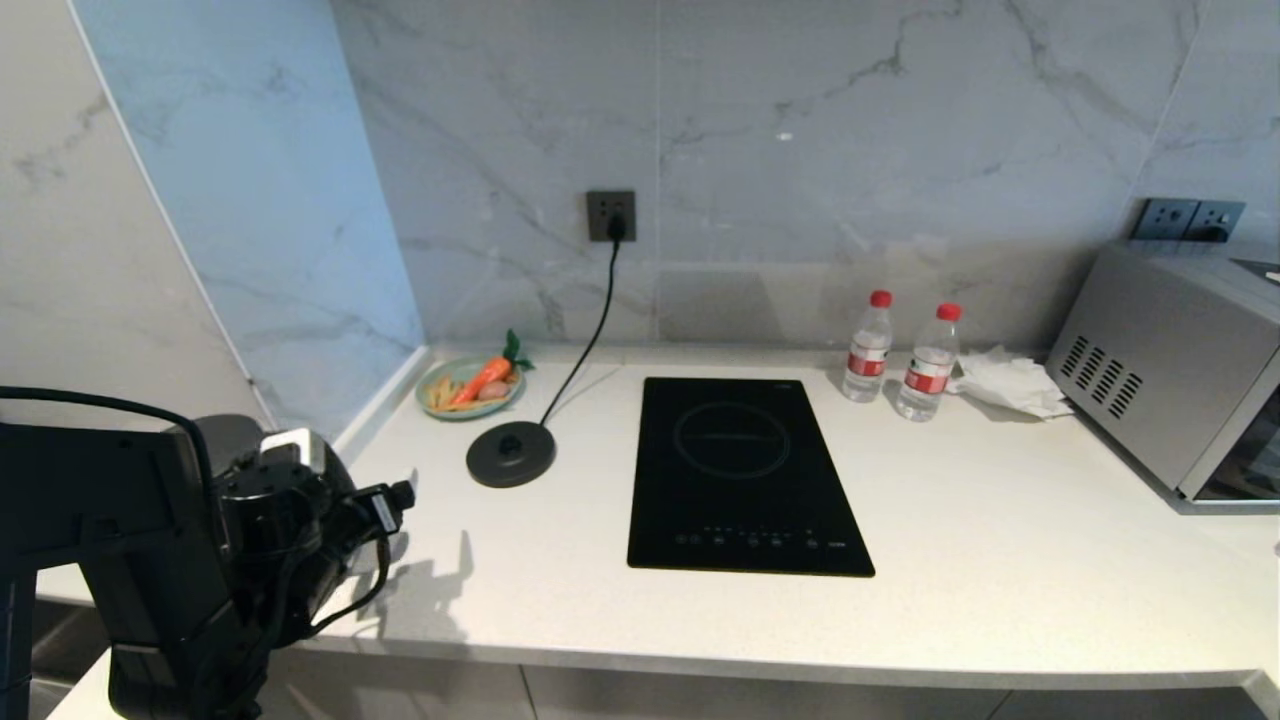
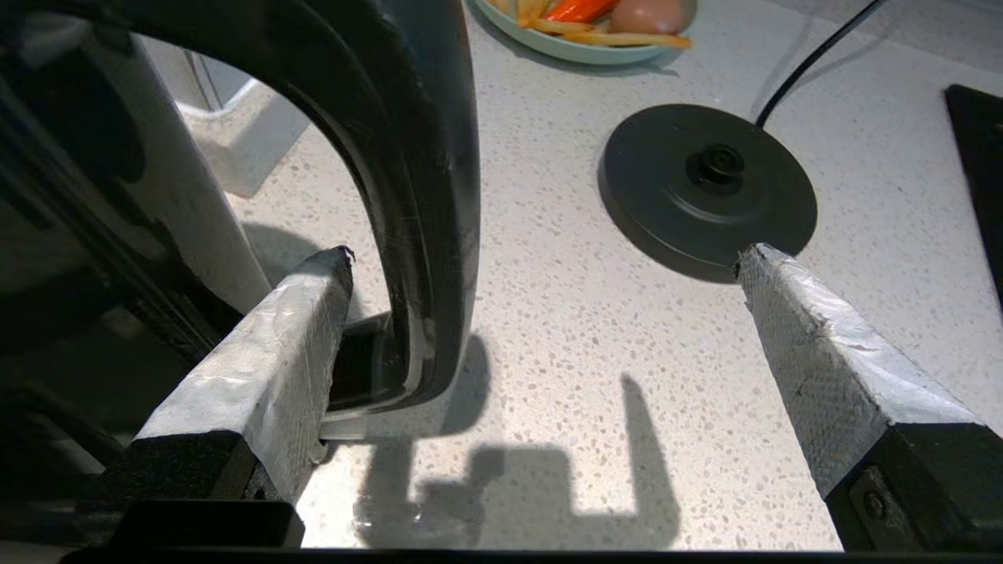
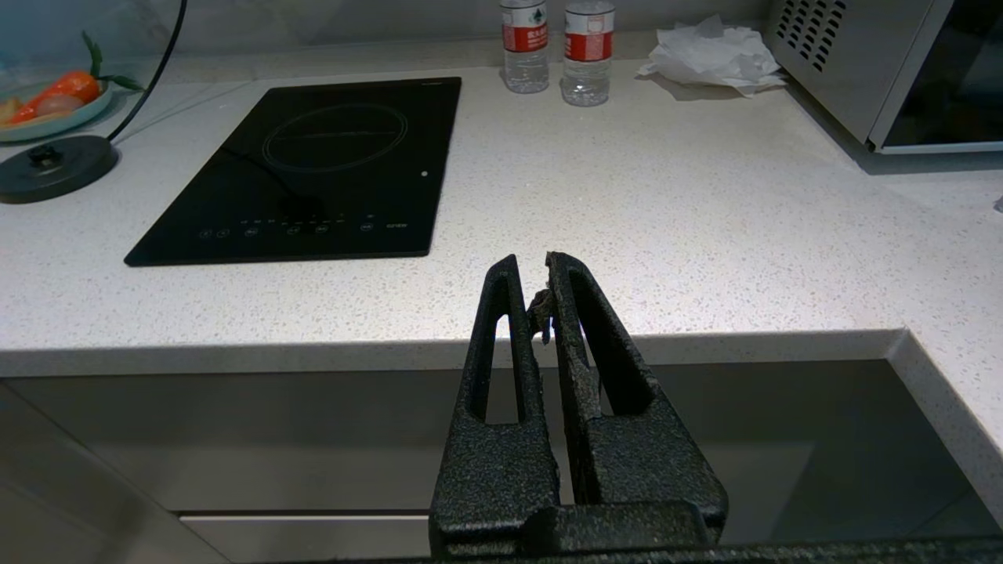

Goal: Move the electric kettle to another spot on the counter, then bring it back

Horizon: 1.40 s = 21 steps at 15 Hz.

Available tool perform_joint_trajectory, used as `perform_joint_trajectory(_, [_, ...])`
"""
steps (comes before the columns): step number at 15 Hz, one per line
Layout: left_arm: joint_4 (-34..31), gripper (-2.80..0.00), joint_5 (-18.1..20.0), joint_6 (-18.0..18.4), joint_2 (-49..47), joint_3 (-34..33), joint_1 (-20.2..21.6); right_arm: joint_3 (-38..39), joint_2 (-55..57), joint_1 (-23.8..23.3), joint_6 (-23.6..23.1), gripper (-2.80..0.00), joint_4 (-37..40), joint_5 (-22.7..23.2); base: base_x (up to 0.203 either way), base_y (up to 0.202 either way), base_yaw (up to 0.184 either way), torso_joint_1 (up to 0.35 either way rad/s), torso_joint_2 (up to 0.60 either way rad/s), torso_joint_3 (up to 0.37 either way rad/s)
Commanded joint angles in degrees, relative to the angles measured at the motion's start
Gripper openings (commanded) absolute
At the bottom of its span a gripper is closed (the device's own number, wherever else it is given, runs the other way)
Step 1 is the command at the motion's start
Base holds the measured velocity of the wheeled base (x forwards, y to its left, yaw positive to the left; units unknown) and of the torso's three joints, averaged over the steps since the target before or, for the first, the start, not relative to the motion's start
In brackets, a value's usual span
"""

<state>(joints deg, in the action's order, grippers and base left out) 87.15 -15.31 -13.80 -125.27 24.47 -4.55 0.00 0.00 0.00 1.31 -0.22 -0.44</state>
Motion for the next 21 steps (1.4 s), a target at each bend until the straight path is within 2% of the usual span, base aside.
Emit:
perform_joint_trajectory(1, [0.51, 0.0, -0.26, -0.16, 0.03, -0.53, -0.13, 0.0, 0.0, 0.0, 0.01, -2.8, -0.04, 0.0, 0.0, 0.0, 0.0, 0.0, 0.0, 0.0])
perform_joint_trajectory(8, [0.51, 0.0, -0.51, -0.61, 0.47, -0.82, 1.12, 0.0, 0.0, 0.0, 0.01, -2.8, -0.04, 0.0, 0.0, 0.0, 0.0, 0.0, 0.0, 0.0])
perform_joint_trajectory(21, [0.51, 0.0, -0.33, -0.88, 2.4, -3.9, 1.03, 0.0, 0.0, 0.0, 0.01, -2.8, -0.04, 0.0, 0.0, 0.0, 0.0, 0.0, 0.0, 0.0])
